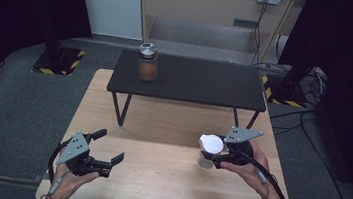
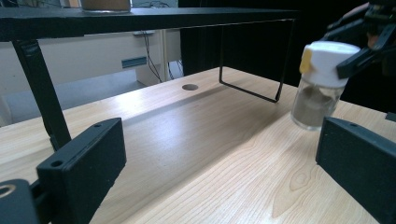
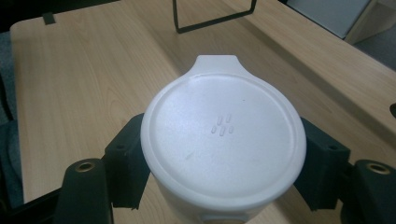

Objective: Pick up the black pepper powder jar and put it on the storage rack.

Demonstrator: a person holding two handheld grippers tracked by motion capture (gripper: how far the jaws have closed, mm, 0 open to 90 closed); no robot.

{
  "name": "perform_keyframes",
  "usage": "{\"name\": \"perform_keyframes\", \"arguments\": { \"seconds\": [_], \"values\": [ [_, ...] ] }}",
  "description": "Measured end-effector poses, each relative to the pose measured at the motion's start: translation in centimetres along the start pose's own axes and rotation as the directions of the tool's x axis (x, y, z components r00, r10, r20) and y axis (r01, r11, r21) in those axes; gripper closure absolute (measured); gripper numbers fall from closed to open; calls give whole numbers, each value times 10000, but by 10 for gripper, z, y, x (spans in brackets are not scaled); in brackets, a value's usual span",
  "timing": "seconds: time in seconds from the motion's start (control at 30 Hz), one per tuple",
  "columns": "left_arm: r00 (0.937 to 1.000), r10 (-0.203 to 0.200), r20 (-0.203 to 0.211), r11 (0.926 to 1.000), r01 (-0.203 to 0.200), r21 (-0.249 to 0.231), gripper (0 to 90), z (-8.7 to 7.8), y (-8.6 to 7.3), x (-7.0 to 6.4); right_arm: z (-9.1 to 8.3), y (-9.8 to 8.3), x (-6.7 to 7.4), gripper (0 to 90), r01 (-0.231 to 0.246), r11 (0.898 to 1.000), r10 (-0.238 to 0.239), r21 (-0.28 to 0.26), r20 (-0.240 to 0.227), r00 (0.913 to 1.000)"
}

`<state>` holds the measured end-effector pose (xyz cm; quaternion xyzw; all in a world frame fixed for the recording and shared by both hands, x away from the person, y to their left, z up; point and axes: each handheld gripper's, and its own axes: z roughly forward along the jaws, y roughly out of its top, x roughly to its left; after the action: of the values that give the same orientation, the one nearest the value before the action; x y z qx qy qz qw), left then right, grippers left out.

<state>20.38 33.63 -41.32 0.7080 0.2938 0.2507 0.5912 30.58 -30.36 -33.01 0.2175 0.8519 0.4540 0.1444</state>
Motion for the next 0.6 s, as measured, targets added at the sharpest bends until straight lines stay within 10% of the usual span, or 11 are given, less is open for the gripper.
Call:
{"name": "perform_keyframes", "arguments": {
  "seconds": [0.6],
  "values": [
    [9999, -96, -92, 9998, 98, 152, 4, 1, -1, 0, -42, 41, -27, 311, 788, 9958, -823, -469, -779, 9936]
  ]
}}
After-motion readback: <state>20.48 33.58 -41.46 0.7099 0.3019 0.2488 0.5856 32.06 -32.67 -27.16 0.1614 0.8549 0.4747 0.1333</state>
